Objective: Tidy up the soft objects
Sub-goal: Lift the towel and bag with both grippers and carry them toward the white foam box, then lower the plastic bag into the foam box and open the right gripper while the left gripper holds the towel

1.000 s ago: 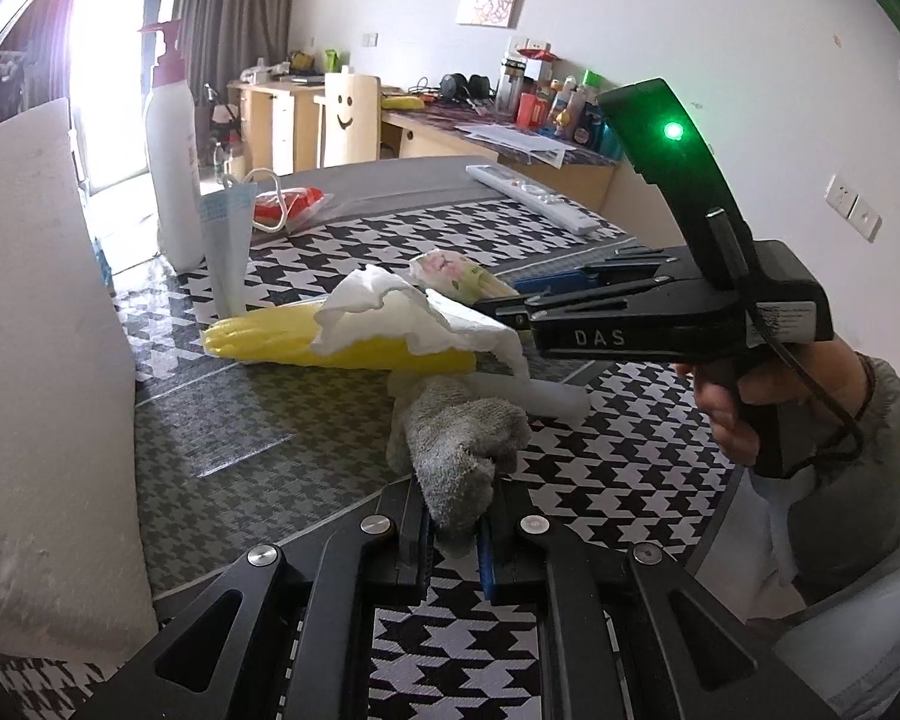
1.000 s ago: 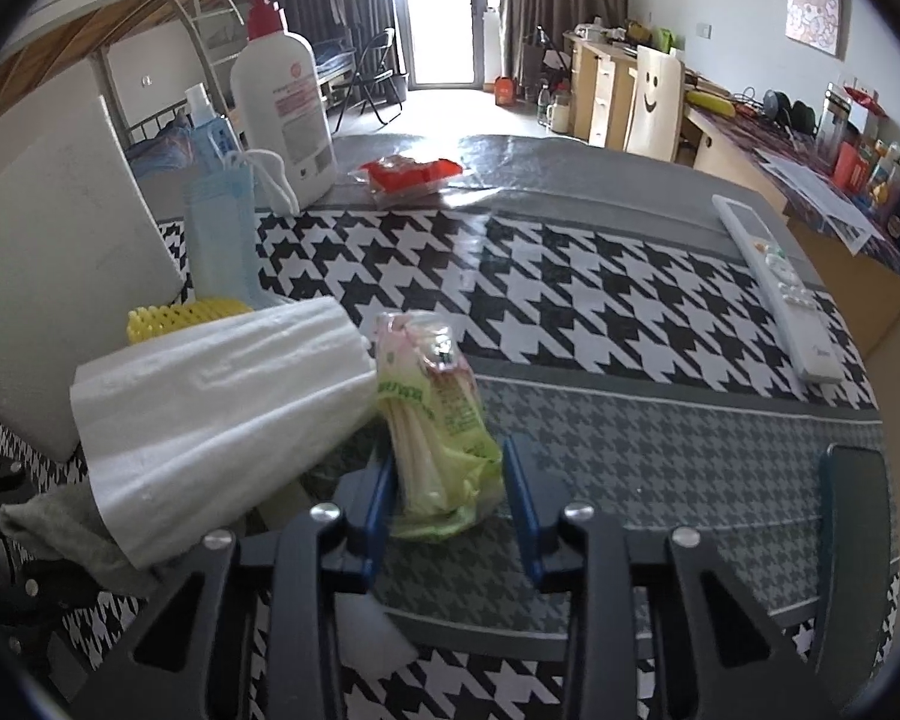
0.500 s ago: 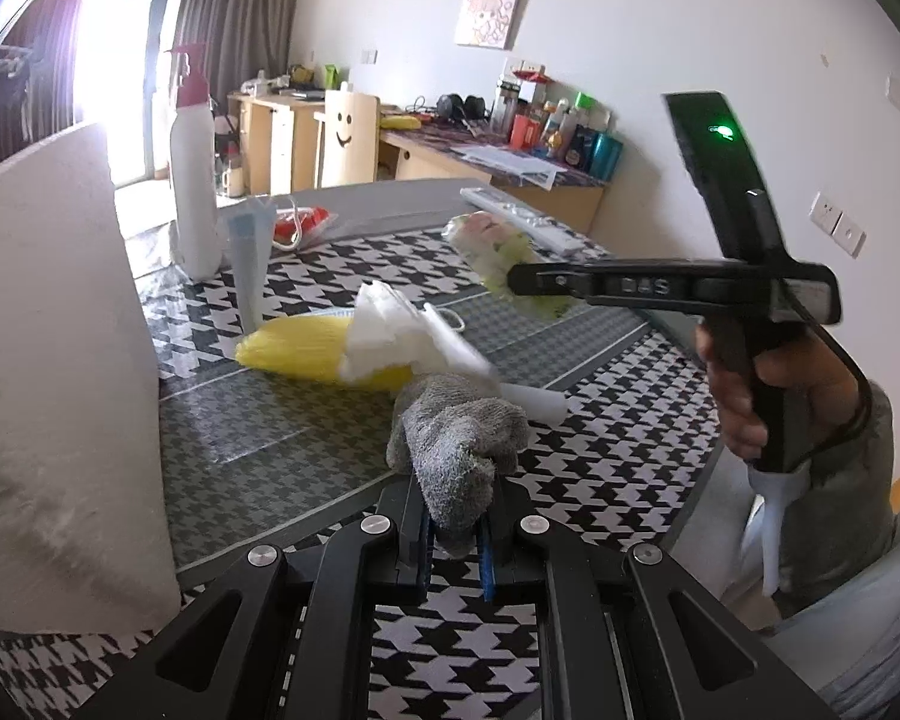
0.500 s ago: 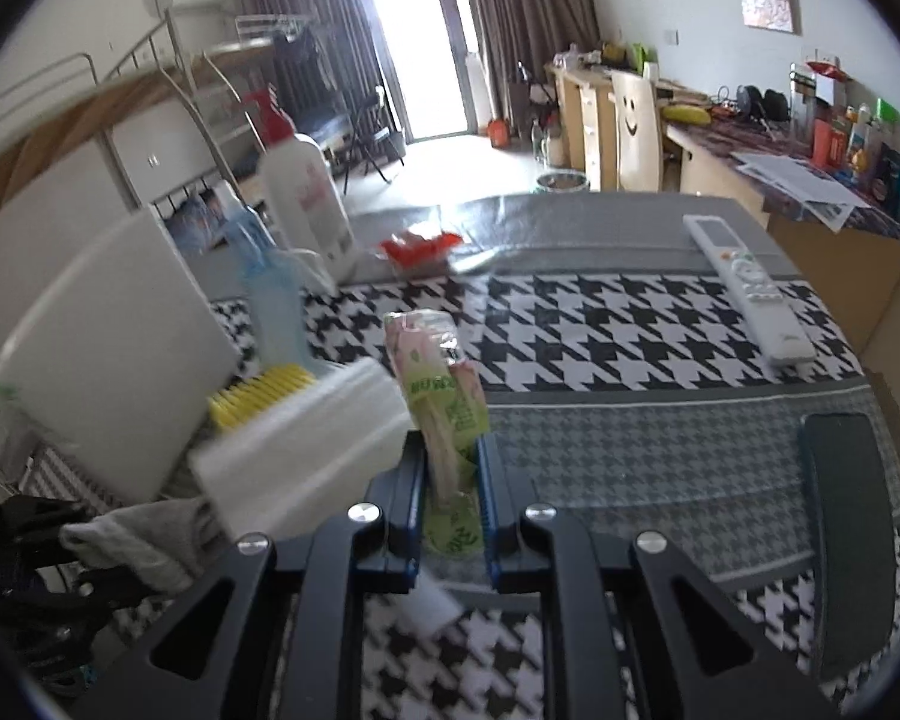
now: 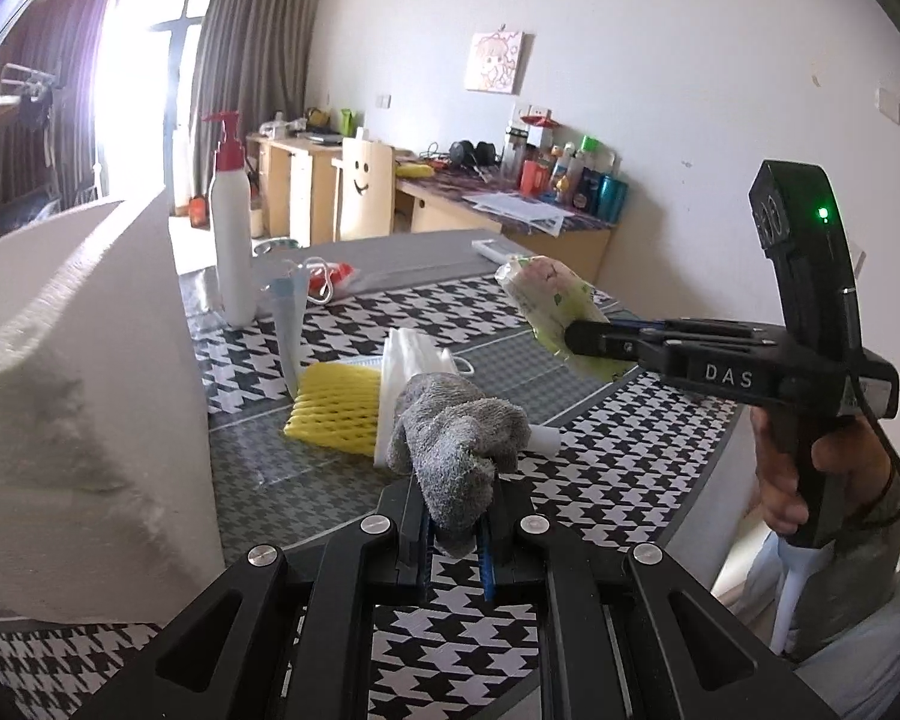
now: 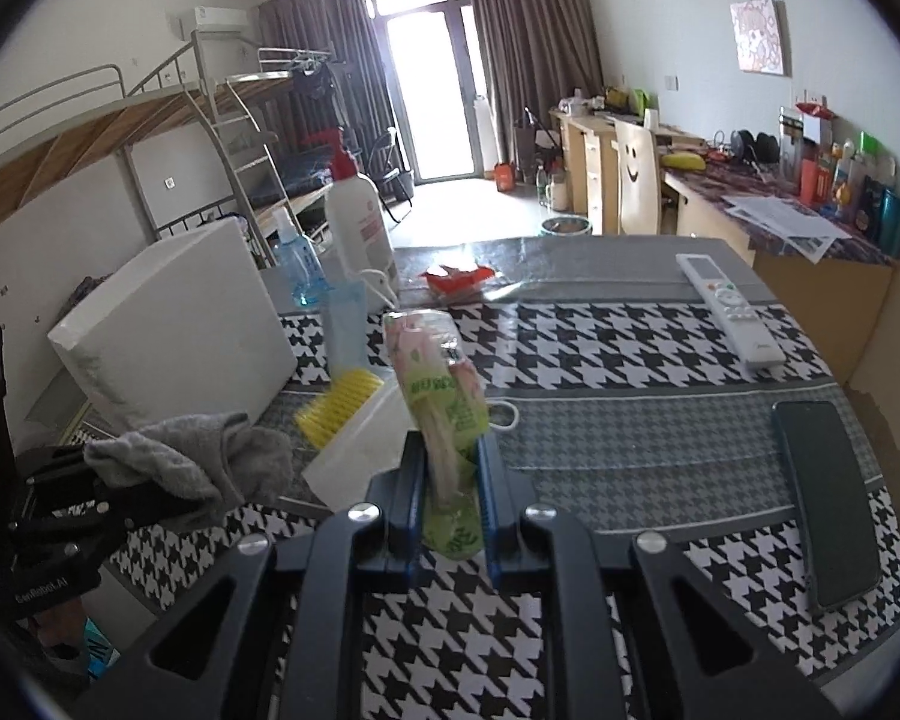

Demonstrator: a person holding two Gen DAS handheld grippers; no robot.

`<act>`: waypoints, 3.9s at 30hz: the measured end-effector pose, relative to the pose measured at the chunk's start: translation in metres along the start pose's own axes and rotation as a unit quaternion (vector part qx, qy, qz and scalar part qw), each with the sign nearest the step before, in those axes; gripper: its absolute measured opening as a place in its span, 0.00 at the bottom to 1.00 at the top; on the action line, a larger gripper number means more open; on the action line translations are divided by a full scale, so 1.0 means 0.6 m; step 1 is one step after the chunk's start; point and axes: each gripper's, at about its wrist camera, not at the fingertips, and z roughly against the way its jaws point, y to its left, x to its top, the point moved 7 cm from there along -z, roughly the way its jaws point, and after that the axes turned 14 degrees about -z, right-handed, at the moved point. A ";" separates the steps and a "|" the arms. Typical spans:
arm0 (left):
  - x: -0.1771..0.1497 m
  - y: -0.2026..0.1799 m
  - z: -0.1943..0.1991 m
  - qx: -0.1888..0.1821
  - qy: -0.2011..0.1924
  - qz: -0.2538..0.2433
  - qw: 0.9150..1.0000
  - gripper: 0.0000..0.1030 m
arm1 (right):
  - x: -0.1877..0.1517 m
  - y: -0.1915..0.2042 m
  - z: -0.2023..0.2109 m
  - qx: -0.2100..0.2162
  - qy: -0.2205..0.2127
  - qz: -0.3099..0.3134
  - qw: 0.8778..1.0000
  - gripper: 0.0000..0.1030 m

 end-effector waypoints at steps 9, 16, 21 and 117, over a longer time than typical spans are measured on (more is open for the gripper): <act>0.011 0.010 0.025 0.018 -0.016 -0.002 1.000 0.12 | -0.010 0.024 0.022 0.006 -0.015 0.006 1.000 0.19; 0.020 0.010 0.037 0.032 -0.026 -0.008 0.999 0.12 | -0.011 0.035 0.035 0.005 -0.023 0.009 1.000 0.19; 0.025 0.014 0.047 0.040 -0.033 -0.009 0.999 0.12 | -0.012 0.043 0.044 0.009 -0.029 0.015 0.999 0.19; 0.007 0.242 0.289 0.286 -0.106 0.068 0.950 0.12 | 0.055 0.362 0.001 0.156 -0.043 0.153 0.975 0.19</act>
